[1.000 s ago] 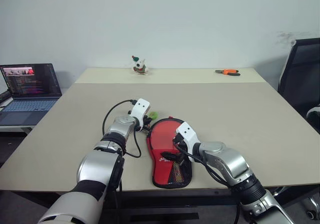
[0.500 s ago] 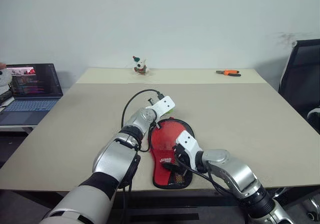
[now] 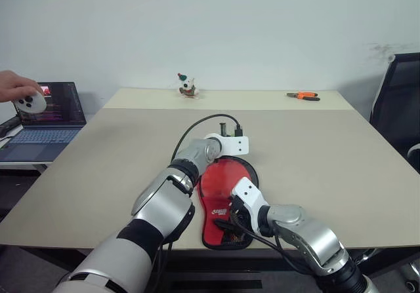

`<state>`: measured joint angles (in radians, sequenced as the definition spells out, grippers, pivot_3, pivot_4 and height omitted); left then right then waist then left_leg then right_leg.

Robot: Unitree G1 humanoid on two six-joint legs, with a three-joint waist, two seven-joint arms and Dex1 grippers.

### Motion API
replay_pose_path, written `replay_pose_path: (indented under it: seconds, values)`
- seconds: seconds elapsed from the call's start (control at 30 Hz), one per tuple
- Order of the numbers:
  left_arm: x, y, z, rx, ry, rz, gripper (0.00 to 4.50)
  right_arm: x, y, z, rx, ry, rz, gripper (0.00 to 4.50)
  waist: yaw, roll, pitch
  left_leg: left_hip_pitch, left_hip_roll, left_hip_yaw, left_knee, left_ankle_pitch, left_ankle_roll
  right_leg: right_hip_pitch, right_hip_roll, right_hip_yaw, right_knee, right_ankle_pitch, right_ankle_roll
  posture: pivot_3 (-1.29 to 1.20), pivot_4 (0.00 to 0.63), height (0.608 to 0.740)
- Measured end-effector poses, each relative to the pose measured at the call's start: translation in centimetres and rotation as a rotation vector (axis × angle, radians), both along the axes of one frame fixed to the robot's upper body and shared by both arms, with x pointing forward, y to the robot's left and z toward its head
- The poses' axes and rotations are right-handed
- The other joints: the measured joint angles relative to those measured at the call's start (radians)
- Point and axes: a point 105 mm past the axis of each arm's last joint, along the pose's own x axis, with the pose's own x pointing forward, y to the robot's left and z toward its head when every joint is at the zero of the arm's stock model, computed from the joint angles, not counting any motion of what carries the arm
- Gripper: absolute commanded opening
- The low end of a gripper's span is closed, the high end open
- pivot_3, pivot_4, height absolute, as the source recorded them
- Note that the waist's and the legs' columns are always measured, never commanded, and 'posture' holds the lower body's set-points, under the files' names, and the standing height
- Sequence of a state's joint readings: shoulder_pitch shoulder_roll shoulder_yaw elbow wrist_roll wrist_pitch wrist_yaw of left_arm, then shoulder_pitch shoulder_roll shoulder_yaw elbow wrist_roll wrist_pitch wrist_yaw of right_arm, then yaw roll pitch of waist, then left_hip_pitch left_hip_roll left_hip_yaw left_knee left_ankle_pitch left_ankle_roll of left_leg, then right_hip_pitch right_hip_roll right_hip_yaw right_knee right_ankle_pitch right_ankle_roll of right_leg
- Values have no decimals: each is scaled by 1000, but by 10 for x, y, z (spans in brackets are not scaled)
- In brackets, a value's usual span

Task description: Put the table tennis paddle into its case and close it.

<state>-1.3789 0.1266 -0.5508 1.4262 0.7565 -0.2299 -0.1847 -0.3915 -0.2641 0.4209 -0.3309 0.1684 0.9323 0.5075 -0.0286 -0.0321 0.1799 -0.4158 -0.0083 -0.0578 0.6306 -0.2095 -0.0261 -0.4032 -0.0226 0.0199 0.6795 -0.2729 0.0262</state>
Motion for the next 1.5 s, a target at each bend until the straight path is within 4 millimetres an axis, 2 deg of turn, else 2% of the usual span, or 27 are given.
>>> replay_pose_path:
  seconds: [0.3,0.73,1.0,1.13,1.33,1.4,1.5]
  values:
    - [-10,-29,-5,157,-92,-149,90,-2,1,0,8,1,-22,4500,0,0,0,0,0,0,0,0,0,0,0,0,0,0,0,0,150,740]
    - [-39,-89,-11,167,-121,-379,90,-3,3,0,14,4,-22,4500,0,0,-1,0,0,0,0,0,0,0,0,0,1,-3,4,0,150,740]
    - [-51,-104,-16,172,-95,-455,90,-2,3,-2,13,9,-23,4500,-1,1,-3,1,0,1,0,0,0,0,0,0,1,-3,5,0,150,740]
    - [-54,-105,-20,158,-26,-461,1476,-1,4,-2,13,16,-21,4500,-3,1,-6,1,0,1,0,0,0,0,0,1,1,-3,5,0,150,740]
    - [-52,-103,-14,68,56,-423,3617,2,6,-4,6,31,-11,4500,-6,2,-11,5,0,2,0,0,0,4,2,1,1,-3,5,0,150,740]
    - [-48,-98,-9,-54,126,-361,3617,3,7,-5,4,39,-7,4500,-7,1,-11,12,0,2,-1,0,0,11,2,1,1,-4,4,0,150,740]
    - [-33,-76,6,-291,250,-230,3617,5,9,-6,9,55,1,4500,-15,1,-11,18,0,2,-1,0,0,16,2,1,0,-4,4,0,150,740]
